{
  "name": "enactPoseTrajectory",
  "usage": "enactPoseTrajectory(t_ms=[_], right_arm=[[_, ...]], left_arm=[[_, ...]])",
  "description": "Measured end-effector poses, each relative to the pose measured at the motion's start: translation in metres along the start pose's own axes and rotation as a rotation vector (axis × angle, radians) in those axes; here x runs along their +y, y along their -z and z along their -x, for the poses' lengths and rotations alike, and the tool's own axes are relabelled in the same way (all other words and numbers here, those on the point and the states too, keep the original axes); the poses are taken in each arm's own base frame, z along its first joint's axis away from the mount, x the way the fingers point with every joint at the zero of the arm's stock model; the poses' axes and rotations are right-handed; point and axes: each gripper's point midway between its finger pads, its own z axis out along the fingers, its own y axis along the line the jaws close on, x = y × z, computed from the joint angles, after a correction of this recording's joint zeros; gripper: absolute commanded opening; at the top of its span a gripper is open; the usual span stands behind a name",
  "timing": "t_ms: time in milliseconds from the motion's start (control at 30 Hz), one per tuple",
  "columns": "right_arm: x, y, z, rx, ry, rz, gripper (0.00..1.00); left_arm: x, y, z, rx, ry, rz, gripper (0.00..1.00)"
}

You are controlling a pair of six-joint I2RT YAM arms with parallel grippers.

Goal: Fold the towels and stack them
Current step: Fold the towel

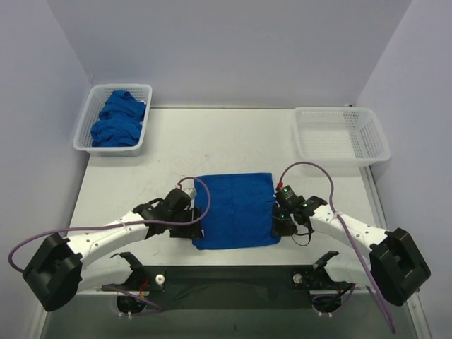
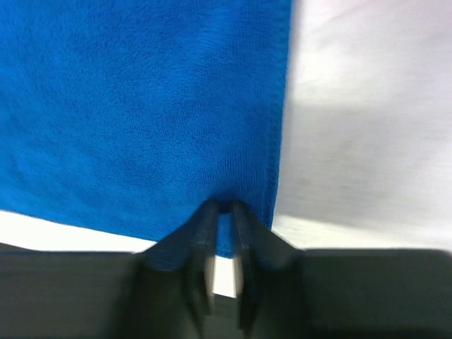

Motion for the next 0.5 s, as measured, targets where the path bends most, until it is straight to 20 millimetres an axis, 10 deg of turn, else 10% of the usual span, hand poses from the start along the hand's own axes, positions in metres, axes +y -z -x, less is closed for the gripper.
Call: enactPoseTrajectory(t_ms=[200, 500], right_arm=[[-0.002, 0.03, 0.063, -0.14, -0.035, 0.019, 0.29], [0.035, 0.062, 0.215, -0.345, -0.044, 0.146, 0.17]], left_arm=[[-0.012, 0.022, 0.038, -0.102, 0.008, 0.004, 0.79], [-0.035, 0.023, 0.198, -0.318, 0.045, -0.041, 0.52]])
